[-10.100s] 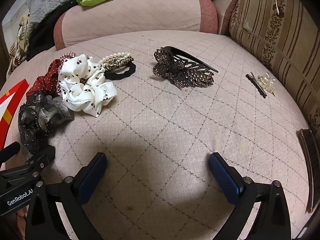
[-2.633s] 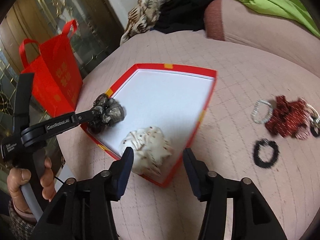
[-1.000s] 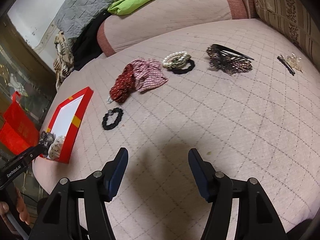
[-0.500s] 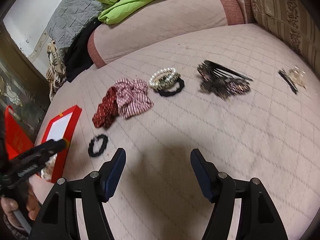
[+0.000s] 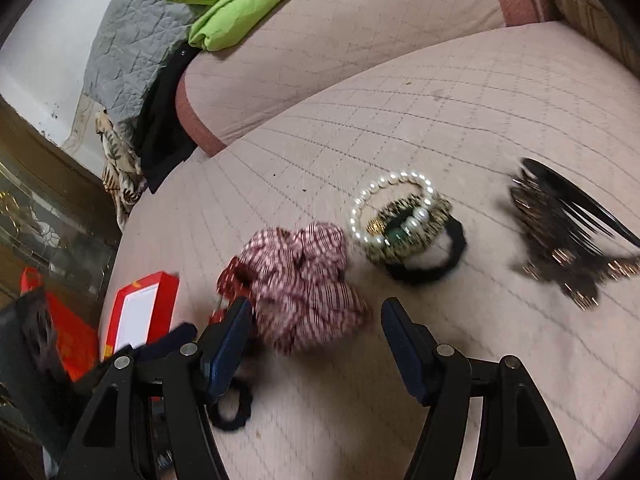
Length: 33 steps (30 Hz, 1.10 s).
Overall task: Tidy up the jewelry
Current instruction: 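Grasp the red polka-dot scrunchie with the left tool while the right grasps the plaid scrunchie, then carry both scrunchies into the box and open both tools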
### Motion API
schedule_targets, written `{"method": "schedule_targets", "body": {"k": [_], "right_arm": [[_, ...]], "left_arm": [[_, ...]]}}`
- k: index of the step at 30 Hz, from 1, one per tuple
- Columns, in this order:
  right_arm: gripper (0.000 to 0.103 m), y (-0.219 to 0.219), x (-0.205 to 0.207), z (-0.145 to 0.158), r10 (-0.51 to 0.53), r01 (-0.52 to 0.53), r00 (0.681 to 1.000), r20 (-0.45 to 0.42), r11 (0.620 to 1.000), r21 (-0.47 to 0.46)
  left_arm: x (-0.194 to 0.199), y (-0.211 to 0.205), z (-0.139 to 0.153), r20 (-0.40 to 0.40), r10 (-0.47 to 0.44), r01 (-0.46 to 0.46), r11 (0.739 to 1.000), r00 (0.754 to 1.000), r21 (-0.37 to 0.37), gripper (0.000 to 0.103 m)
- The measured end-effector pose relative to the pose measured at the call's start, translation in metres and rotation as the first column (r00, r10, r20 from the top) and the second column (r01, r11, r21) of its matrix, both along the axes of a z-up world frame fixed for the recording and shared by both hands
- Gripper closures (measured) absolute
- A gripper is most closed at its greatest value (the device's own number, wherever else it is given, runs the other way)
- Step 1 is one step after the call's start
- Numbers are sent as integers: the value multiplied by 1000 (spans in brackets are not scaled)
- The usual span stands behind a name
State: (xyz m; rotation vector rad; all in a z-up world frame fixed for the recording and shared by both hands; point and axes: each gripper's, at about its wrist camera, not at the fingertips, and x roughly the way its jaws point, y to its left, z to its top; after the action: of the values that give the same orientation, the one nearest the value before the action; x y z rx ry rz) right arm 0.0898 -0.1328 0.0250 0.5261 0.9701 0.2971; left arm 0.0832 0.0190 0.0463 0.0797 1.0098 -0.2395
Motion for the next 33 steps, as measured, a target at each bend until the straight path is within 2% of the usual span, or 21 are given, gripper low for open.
{"method": "schedule_targets", "body": {"k": [1,2,3,4,5,6,7,9,15,21,25,28,33], "right_arm": [[31,3,5,-2,5,-5,1000,-3,1000,-3],[31,6,8,-5,13,-13,1000,-9,1000,-5],[35,9,11,-8,21,-21,1000,-15,1000,-5],[51,12,13,-12,31,-31,999,-22,1000,-2],[62,15,15,-15,41,-41,999,-32,999,4],[78,18,16,-21,59,-57,997,-52,998,25],[84,18,16,-21,59,-57,997,-52,998,25],[91,16,11,-21,56,-54,997,-54,997,48],[95,11,-7,-7,36,-33,998,-43,996,82],[95,17,-36,29,50,-50,999,6,996,78],[95,33,-48,52,89,-91,995,36,994,63],[95,53,-55,66,132,-134,990,58,990,43],[95,100,-56,79,223,-224,973,66,975,10]], "left_arm": [[2,0,-3,-13,-1,1,1000,1000,-13,48],[4,0,-7,-30,-2,1,1000,1000,-26,59],[6,0,-11,-51,-4,2,999,999,-39,74],[8,0,-15,-74,-1,-2,999,997,-52,81],[8,1,-17,-84,4,-9,998,996,-61,90],[7,4,-17,-88,15,-21,997,996,-74,91],[5,7,-16,-89,26,-34,995,996,-90,93],[0,13,-12,-95,39,-50,991,995,-122,93],[-28,29,20,-56,56,-65,982,997,-175,94],[-61,61,56,-6,80,-79,974,997,-211,93],[-78,95,73,28,132,-123,972,991,-202,93],[-84,135,79,43,205,-195,966,978,-169,93],[-79,202,76,23,327,-321,939,945,-123,93]]}}
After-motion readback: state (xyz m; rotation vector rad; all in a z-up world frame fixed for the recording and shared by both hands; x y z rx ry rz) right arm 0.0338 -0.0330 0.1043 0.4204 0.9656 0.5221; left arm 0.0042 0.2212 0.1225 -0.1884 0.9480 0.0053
